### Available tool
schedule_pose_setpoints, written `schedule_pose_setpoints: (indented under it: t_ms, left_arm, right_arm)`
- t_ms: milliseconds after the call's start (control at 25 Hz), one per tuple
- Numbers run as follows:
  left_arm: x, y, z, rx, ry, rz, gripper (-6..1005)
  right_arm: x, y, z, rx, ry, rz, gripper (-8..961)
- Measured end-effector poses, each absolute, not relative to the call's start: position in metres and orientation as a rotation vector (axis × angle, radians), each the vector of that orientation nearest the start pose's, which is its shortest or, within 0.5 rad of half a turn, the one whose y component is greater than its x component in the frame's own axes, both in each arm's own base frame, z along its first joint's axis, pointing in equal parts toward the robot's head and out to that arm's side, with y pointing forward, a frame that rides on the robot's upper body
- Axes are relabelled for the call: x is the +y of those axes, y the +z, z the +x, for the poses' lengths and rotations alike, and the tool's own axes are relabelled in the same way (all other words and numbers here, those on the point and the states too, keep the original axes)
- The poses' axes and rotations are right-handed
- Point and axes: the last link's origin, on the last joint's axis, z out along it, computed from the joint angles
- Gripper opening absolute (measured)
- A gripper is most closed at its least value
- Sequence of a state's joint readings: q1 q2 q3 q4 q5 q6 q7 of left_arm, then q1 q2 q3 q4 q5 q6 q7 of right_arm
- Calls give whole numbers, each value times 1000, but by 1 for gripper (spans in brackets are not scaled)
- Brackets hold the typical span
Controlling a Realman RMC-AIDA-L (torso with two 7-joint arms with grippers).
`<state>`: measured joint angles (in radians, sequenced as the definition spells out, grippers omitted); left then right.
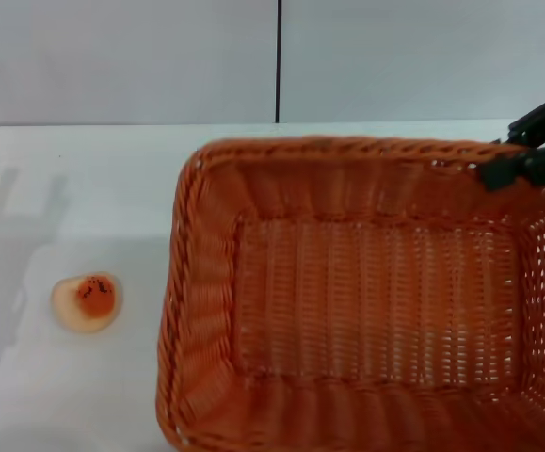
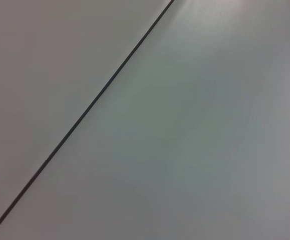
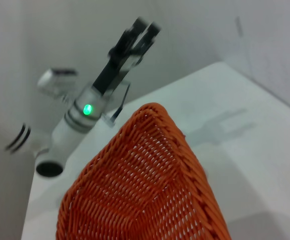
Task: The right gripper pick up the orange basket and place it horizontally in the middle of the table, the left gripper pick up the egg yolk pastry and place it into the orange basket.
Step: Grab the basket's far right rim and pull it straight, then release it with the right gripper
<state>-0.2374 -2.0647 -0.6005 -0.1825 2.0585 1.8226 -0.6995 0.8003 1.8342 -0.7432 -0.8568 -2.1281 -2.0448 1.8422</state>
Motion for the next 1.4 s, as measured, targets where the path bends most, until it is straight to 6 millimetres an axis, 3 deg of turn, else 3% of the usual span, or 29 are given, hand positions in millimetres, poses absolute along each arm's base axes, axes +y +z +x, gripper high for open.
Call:
schedule_pose_setpoints:
  t_ms: [320,680,1400]
  left_arm:
    - [234,34,-316,-592,-1489,-1314,825]
    - [231,34,-319,-607,-1486,-1310,824]
    - [234,34,-319,-619,-1486,-1317,824]
  right_arm:
    - [363,89,175,437,328,-3195,167]
    - [373,41,183,431,227,-3182,167]
    - [377,35,185,425,199,-3161,167]
